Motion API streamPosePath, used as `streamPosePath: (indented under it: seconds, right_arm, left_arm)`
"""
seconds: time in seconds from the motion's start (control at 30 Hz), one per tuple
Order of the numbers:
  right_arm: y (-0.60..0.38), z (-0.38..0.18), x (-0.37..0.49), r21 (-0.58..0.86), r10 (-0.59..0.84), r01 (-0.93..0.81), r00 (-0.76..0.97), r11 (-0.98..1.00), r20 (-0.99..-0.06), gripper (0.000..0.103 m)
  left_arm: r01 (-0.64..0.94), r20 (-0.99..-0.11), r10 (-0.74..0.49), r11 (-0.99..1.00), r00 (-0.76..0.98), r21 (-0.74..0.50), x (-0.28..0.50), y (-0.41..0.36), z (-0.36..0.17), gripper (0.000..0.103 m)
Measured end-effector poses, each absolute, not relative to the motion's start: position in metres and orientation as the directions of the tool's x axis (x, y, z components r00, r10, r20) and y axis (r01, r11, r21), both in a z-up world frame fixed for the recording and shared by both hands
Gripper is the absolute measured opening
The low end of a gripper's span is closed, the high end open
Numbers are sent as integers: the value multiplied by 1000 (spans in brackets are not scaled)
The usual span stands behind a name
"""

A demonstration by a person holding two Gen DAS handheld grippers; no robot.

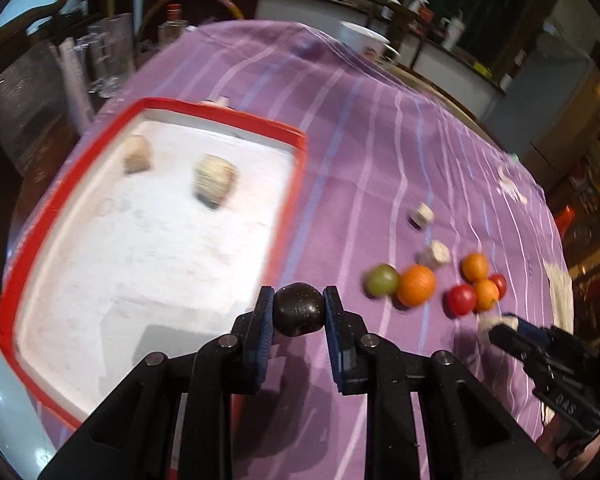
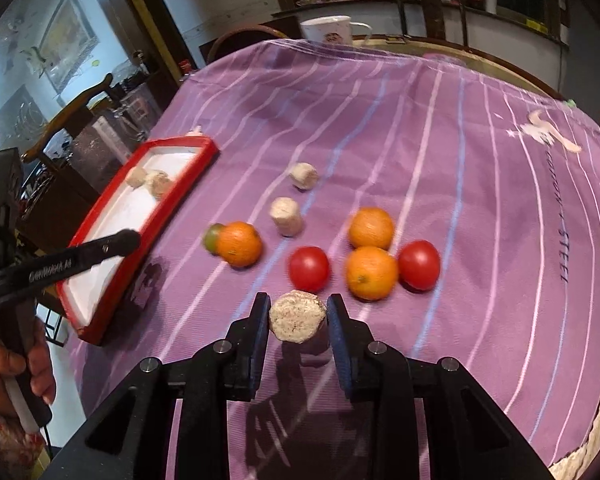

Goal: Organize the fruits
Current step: 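Place the plum and cork into the tray with both grippers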

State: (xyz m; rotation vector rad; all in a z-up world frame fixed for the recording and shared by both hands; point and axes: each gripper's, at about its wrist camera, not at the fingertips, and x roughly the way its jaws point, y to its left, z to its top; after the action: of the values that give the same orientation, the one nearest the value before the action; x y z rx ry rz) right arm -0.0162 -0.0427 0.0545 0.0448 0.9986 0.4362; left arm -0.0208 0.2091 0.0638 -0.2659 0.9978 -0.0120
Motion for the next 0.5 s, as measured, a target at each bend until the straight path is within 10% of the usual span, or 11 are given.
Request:
streamPosePath:
  seconds: [0.5]
  right_arm:
    - [133,74,10,274,530,-563,361,780,-768,32]
  left_arm:
    - [-283,-857,13,946,515,-156,13,341,47,24]
